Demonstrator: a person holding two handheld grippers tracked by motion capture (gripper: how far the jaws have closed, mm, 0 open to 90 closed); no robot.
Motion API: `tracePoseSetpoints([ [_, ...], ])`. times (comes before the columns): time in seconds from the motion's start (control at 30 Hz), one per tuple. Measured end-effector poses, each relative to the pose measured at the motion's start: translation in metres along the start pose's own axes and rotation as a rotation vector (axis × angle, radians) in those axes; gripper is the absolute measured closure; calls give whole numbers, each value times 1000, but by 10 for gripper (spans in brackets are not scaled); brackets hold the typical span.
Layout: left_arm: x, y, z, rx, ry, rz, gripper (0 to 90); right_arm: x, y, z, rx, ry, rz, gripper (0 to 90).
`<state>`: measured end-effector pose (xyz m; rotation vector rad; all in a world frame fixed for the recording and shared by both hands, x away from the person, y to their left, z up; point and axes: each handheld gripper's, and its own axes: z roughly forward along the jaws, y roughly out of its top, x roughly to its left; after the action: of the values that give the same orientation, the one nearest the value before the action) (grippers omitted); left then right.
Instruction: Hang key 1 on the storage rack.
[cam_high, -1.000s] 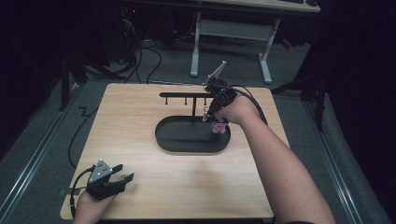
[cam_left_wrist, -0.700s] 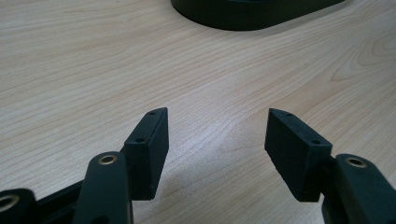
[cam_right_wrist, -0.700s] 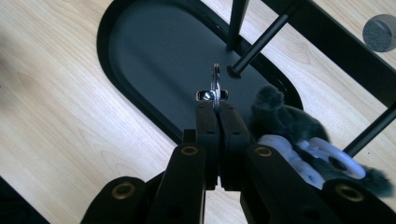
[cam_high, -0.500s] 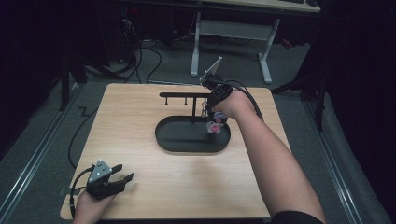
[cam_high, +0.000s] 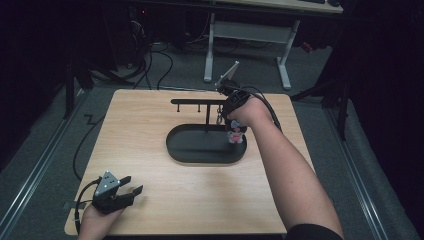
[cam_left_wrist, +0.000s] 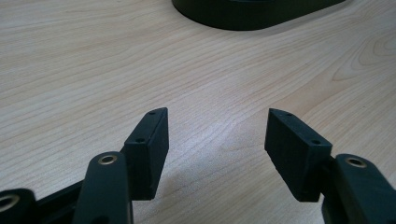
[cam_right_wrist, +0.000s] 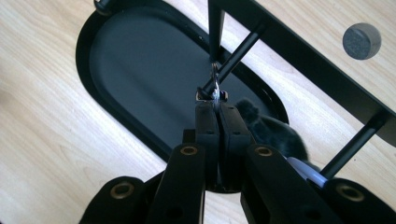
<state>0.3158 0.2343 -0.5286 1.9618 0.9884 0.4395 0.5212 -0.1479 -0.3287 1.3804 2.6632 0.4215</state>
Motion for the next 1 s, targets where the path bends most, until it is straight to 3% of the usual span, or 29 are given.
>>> tracePoseSetpoints([
  [0.13, 0, 0, 0, 2, 0, -2, 407, 0, 1, 2, -9, -18, -22, 886],
  [0.53, 0, -1, 2, 15, -6, -1, 406, 0, 1, 3, -14, -44, -30, 872],
  [0.7, 0, 0, 1, 15, -7, -1, 407, 1, 1, 3, -14, -54, -22, 837],
  [0.8, 0, 0, 2, 14, -8, 0, 407, 1, 0, 2, -20, -53, -49, 806],
  [1.0, -2, 0, 3, 18, -7, 4, 406, 3, -3, -3, -43, -38, -33, 751],
])
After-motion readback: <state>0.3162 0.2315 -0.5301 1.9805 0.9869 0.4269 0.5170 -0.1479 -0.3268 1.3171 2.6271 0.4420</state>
